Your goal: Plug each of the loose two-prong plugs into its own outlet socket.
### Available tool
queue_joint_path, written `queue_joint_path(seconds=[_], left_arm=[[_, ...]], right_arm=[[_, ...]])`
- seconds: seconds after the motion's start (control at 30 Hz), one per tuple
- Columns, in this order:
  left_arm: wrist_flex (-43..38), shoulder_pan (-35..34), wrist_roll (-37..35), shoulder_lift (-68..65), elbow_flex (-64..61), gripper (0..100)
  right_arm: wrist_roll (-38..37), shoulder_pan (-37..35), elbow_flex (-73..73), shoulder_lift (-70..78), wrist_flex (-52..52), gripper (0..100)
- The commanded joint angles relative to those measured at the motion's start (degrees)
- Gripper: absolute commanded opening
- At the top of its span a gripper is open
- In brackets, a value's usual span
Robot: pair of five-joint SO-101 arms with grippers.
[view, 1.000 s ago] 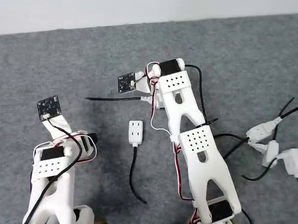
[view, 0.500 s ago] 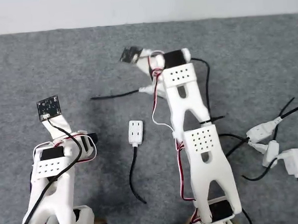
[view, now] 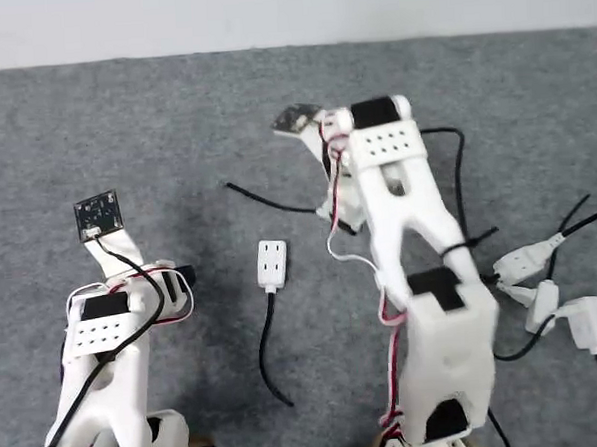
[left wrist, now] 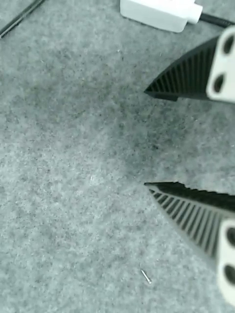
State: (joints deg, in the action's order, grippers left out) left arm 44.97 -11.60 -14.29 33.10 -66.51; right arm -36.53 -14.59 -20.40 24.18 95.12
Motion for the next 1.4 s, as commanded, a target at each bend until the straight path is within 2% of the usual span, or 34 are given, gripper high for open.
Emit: queue_joint_path(seconds=[0.0,0.17,0.3,0.4,0.6,0.83,1.0,1.17,1.37], left_arm=[[-1.41,0.0,0.62,1.49,0.4,26],[-1.41,0.0,0.62,1.49,0.31,26],[-1.41,0.0,0.62,1.49,0.31,26],[-1.76,0.09,0.62,1.49,-0.13,26],[-2.29,0.09,0.62,1.49,-0.31,26],[-2.37,0.09,0.62,1.49,-0.31,26],[-2.46,0.09,0.62,1.49,-0.31,26],[-2.46,0.09,0.62,1.49,-0.31,26],[-2.55,0.09,0.62,1.49,-0.31,26]], right_arm=[[3.34,1.71,19.87,-12.53,-12.88,0.8],[6.07,1.19,41.85,-19.03,-30.73,0.9],[6.42,0.66,48.44,-17.98,-35.21,0.9],[6.42,0.84,48.53,-17.45,-34.24,2.3],[9.67,0.22,48.44,-17.89,-32.66,20.2],[9.76,0.4,46.33,-30.55,-22.11,19.6],[7.3,0.31,45.19,-38.37,-21.76,19.7],[7.03,-0.75,44.48,-32.04,-28.88,19.4],[10.46,-2.07,44.13,-20.79,-41.45,18.0]])
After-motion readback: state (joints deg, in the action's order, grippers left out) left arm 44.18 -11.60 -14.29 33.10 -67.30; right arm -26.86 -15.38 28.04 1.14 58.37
